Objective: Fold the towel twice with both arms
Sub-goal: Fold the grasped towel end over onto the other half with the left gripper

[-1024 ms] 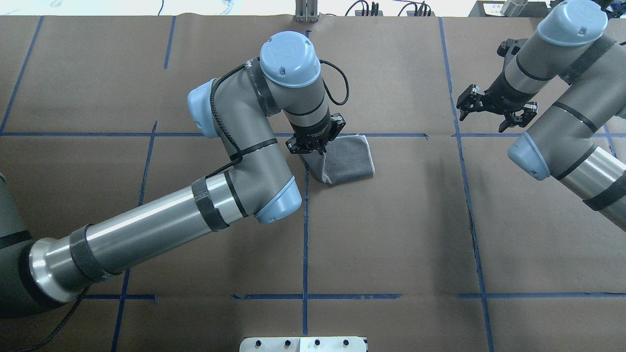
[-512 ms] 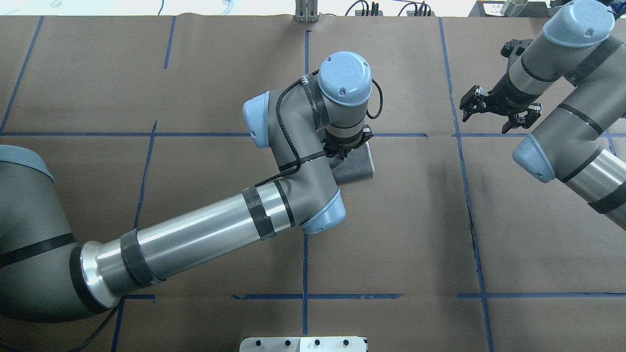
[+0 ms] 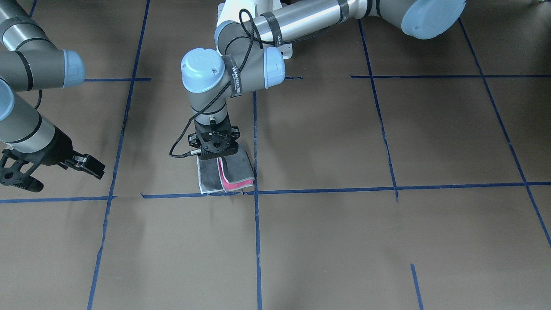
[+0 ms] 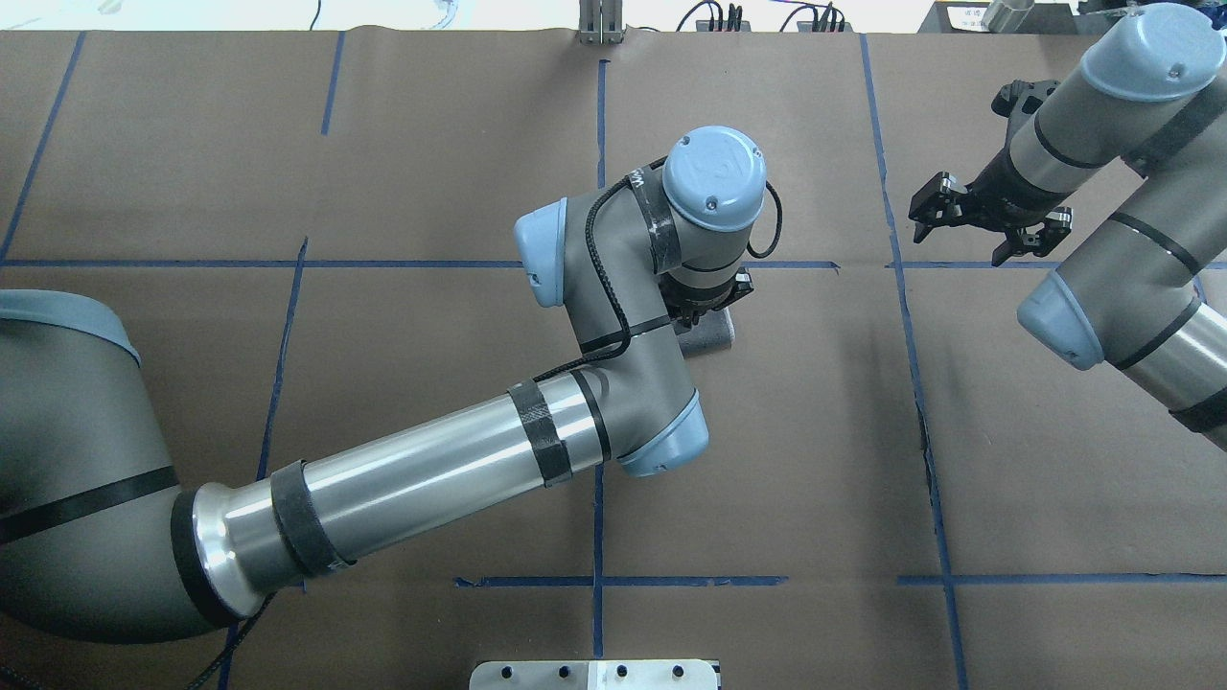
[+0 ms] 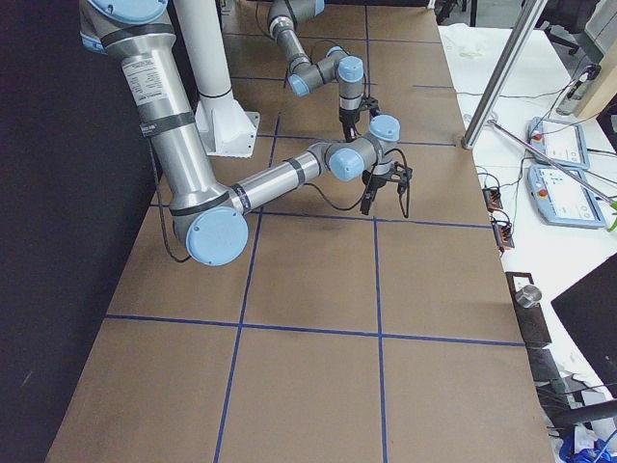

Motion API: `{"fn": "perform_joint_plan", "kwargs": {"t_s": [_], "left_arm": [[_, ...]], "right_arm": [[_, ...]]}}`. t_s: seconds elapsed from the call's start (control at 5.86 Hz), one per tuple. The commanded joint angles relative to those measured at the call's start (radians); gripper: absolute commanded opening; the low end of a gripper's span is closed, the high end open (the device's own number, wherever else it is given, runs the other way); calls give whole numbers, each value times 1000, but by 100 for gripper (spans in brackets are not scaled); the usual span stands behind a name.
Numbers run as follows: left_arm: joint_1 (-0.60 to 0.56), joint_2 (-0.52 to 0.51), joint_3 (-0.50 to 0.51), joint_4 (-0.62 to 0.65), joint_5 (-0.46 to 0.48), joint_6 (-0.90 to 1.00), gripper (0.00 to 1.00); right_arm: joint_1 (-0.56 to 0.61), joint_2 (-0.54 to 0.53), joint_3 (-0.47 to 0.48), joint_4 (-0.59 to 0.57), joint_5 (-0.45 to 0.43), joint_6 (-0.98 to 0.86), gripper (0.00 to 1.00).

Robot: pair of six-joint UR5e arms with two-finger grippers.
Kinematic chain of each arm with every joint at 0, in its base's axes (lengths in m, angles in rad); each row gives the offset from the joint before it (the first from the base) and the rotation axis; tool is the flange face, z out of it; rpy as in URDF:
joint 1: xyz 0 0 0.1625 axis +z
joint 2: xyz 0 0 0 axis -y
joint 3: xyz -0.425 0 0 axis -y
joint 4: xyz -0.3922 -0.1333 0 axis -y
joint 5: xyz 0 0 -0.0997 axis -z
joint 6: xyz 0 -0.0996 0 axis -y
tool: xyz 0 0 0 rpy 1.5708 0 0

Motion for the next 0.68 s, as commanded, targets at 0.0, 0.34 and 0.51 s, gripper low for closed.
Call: {"fn": "perform_joint_plan", "kwargs": {"t_s": [0.0, 0.34, 0.51], "left_arm": [[23, -61, 66, -7, 48, 0, 0], [29, -61, 74, -18, 79, -39, 0], [39, -61, 76, -21, 104, -71, 0]], "right_arm": [[0, -33, 24, 3, 3, 1, 100], [0, -58, 38, 3, 6, 1, 100], [0, -67, 43, 4, 6, -1, 100]]}}
